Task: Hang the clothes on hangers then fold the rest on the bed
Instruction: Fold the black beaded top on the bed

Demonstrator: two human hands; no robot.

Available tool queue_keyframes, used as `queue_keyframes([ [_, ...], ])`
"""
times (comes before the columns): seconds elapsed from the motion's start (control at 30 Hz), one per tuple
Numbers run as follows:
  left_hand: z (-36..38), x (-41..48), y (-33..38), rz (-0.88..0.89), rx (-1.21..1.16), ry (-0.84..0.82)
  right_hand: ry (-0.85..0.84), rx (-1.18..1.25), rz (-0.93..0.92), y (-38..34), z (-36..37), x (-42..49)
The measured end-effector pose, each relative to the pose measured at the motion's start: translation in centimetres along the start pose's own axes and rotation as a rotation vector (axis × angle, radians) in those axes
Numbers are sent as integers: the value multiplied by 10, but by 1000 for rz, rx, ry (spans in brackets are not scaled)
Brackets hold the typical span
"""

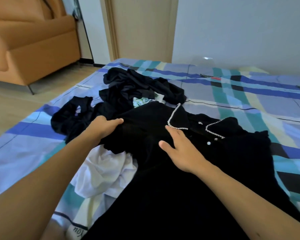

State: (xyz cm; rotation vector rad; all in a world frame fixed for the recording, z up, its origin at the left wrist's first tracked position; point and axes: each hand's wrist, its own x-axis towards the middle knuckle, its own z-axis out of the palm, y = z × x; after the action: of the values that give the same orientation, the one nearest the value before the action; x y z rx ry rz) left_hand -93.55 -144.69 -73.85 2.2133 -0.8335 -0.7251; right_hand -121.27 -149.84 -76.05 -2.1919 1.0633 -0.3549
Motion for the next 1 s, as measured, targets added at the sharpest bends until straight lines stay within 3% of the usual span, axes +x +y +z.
queue_keyframes([
  [0.13, -14, 3, 3, 138, -119, 137, -25, 82, -90, -28, 24, 24],
  [0.27, -14, -5, 19, 276, -154, 211, -216, -76, -67, -32, 54, 40],
  [0.47, 1, -12, 33, 220, -171, -149, -240, -51, -85, -30, 62, 41],
  [0.7, 36, -31, 98, 481, -114, -113, -36, 570, -166, -30, 19, 27],
  [0.83, 83, -49, 135, 565, -121, -331, 50, 702, -49, 0, -20, 7],
  [0.9, 113, -52, 134, 545, 18, -459, 68, 626, 66, 32, -37, -10],
  [1.0, 148, -42, 110, 612, 551, -501, 173, 401, 328, 77, -69, -40],
])
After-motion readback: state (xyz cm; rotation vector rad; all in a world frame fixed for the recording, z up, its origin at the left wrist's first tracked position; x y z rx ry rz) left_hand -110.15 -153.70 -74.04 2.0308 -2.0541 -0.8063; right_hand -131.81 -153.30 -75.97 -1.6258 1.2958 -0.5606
